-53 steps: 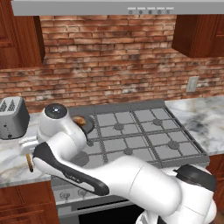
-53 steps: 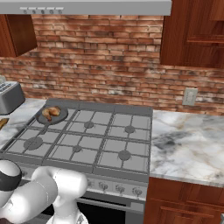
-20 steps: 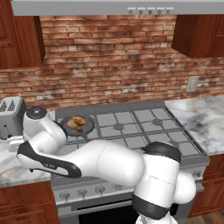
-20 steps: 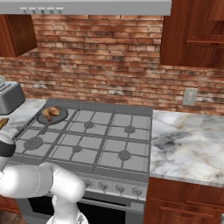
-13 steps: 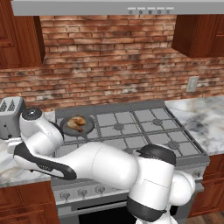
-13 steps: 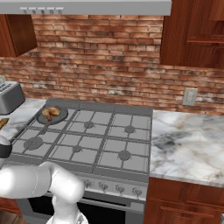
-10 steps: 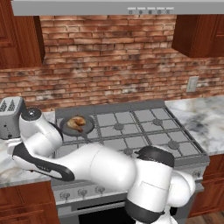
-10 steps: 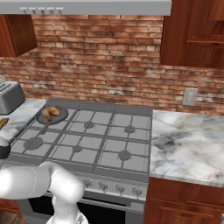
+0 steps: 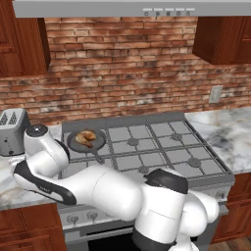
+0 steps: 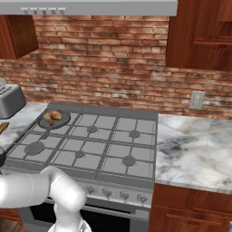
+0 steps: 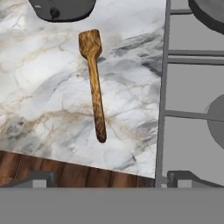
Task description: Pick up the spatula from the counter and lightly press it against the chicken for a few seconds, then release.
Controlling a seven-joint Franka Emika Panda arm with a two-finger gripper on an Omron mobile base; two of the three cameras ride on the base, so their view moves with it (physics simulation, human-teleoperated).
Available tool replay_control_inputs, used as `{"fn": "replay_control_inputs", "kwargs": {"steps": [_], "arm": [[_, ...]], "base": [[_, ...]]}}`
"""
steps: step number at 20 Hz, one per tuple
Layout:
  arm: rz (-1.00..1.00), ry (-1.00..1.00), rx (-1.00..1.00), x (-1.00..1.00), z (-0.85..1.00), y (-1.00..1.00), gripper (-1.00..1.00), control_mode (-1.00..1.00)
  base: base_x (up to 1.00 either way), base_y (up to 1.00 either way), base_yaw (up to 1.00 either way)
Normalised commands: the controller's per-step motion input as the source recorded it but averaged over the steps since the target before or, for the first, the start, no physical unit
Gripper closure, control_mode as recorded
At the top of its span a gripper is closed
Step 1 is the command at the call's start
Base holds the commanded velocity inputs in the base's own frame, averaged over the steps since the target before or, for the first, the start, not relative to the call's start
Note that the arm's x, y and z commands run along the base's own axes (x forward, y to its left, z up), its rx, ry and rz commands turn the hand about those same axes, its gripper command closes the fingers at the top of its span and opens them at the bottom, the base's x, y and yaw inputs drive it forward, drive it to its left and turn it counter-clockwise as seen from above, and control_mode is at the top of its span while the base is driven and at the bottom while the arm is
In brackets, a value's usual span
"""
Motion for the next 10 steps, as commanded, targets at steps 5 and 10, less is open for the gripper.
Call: {"fn": "replay_control_inputs", "kwargs": {"steps": [5,10], "arm": [[0.00,0.01,0.00,0.12,-0.29,0.00,-1.00,-1.00],[0.01,0.02,0.00,0.18,-0.22,0.00,-1.00,-1.00]], "base": [[0.00,0.00,0.00],[0.00,0.00,0.00]]}}
